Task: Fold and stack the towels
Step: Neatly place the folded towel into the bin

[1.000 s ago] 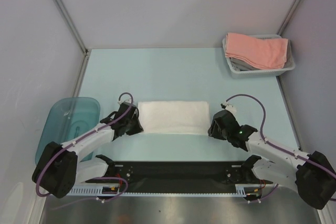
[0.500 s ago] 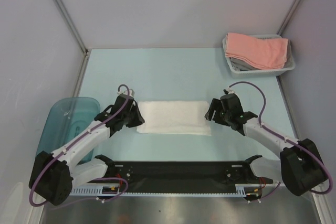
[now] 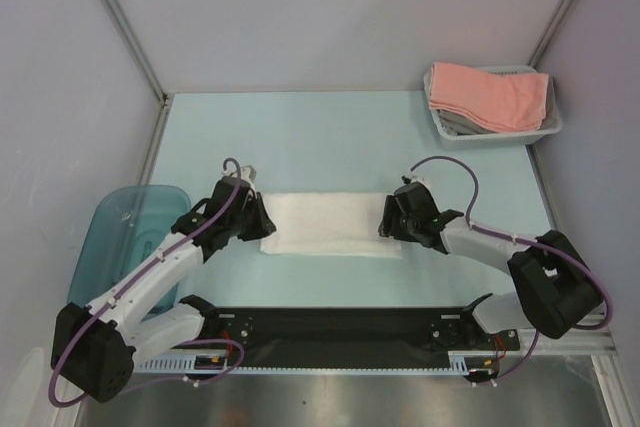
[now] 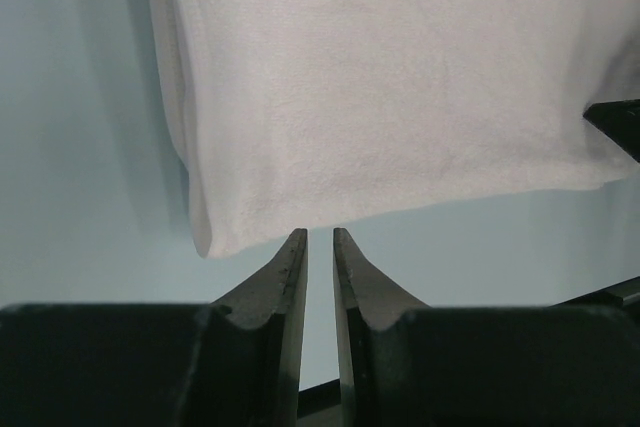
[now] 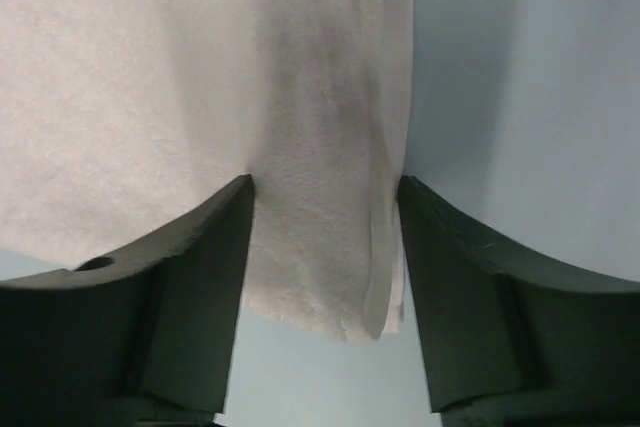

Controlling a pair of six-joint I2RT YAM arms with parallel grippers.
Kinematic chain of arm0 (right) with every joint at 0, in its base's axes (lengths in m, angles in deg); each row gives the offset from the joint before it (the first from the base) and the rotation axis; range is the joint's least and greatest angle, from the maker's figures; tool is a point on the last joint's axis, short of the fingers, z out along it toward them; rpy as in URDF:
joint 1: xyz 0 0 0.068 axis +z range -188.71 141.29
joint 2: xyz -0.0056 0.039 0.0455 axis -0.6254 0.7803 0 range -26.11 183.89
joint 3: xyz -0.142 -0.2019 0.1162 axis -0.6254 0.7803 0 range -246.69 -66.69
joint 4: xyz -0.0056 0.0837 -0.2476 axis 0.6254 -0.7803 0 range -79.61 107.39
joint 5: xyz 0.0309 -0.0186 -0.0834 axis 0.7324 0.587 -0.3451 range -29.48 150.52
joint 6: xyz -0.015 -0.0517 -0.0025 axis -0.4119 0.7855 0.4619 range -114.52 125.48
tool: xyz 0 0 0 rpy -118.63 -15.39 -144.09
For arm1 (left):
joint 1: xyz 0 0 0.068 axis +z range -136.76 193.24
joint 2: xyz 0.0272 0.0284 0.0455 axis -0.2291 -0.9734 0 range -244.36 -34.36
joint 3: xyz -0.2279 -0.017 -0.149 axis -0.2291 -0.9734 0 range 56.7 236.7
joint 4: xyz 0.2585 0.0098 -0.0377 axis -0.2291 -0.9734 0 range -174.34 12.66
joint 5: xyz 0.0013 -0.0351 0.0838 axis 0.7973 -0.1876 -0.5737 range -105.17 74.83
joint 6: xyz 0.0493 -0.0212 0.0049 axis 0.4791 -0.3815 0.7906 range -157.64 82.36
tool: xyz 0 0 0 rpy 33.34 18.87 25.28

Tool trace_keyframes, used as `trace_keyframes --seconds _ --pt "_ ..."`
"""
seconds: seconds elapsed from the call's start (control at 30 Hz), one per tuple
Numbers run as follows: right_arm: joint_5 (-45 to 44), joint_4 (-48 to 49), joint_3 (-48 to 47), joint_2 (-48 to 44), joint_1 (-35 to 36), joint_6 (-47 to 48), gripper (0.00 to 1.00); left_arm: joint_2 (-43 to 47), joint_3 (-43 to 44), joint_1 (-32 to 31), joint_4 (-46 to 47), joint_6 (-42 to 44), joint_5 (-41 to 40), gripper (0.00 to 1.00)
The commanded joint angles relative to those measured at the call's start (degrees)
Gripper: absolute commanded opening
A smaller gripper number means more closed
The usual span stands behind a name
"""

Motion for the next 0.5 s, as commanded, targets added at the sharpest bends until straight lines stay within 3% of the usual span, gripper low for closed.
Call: trace_keyframes --seconds 0.0,0.17,0.27,0.3,0.33,0.47 --pt "-5.8 -1.9 -1.8 2.1 1.6 -1.5 0.61 1.9 2.5 -0.3 -0.8 1.4 1.1 0.21" --pt "-7.9 -4.7 -5.0 5.7 3.5 -1.4 0.45 2.3 2.4 -0.3 -1.2 1.9 1.6 0.21" --pt "-9.0 -7.2 -6.8 7.7 4.1 -1.4 0.24 3.0 2.8 -0.3 -1.5 2.7 1.9 0.21" --pt "-9.7 -8.1 -8.1 8.1 4.2 -1.5 0.1 3.4 3.0 -0.4 -1.8 3.2 2.2 0.2" --pt "-9.7 -8.9 -9.0 8.6 4.2 -1.1 0.04 3.8 3.4 -0.4 -2.4 4.5 2.3 0.2" --pt "-13.4 -13.8 -14.2 10.1 4.2 1.5 0.0 6.4 3.8 -0.4 -3.4 6.3 2.7 0.2"
